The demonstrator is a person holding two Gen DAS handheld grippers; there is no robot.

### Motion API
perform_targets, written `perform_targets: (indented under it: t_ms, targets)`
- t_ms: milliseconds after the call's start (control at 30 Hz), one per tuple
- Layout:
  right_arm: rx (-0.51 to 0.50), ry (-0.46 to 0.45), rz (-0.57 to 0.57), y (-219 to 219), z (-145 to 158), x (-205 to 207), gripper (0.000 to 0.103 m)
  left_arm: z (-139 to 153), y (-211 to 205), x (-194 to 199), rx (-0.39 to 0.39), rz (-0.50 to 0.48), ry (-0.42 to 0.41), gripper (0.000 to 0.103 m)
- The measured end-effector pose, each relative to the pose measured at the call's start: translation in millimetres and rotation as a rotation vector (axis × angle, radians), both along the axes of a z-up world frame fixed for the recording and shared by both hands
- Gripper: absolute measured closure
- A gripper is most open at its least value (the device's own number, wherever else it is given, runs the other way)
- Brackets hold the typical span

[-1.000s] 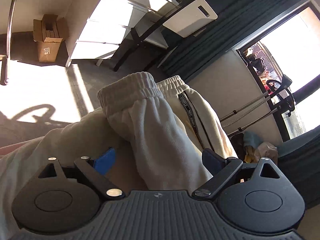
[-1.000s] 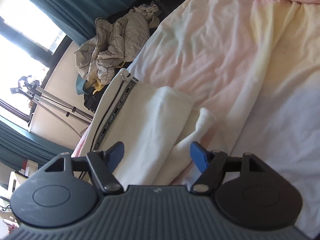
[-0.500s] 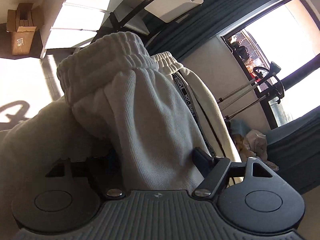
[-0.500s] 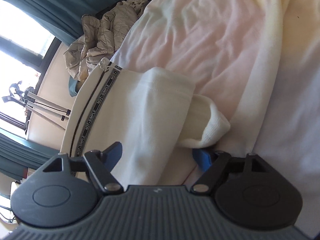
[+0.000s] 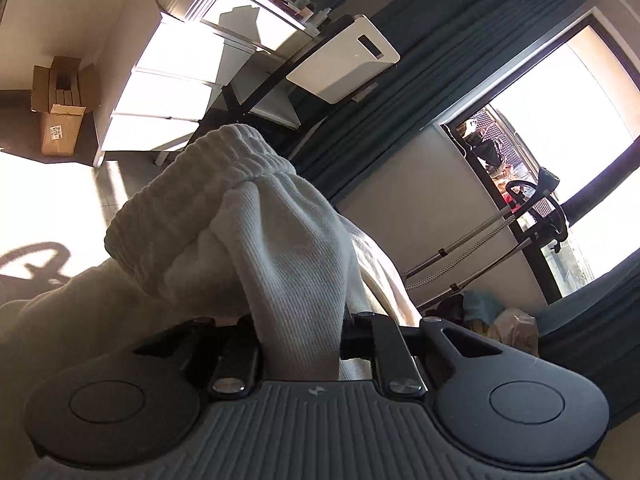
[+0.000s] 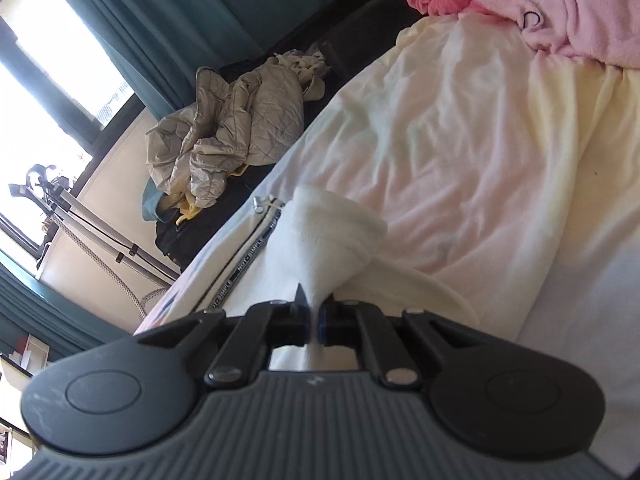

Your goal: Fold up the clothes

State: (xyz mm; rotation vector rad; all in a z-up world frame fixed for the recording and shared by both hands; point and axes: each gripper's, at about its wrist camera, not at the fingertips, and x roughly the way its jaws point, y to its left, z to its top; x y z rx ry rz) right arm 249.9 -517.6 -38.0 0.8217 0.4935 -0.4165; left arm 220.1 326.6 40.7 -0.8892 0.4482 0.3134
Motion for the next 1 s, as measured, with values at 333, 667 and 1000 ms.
perform_targets:
  t_ms: [333,667,1000]
  targets:
    - [0.042,-0.054,0.059,-23.3,11.1,-44.4,0.097,-27.4,4.5,-21.2,-0.005,0.023,0.105,0.084]
    - [0.225,-0.032,0.016,-31.4,-46.3,-40.8,0.079,-32.4,3.2,-2.1,0.108,-0.025,0.129,0.082]
    - [0.392,-0.046,0.041,-25.4,-61.6,-43.3,0.031,-48.0,-11.8,1.4,0.180,0.015,0.086,0.080]
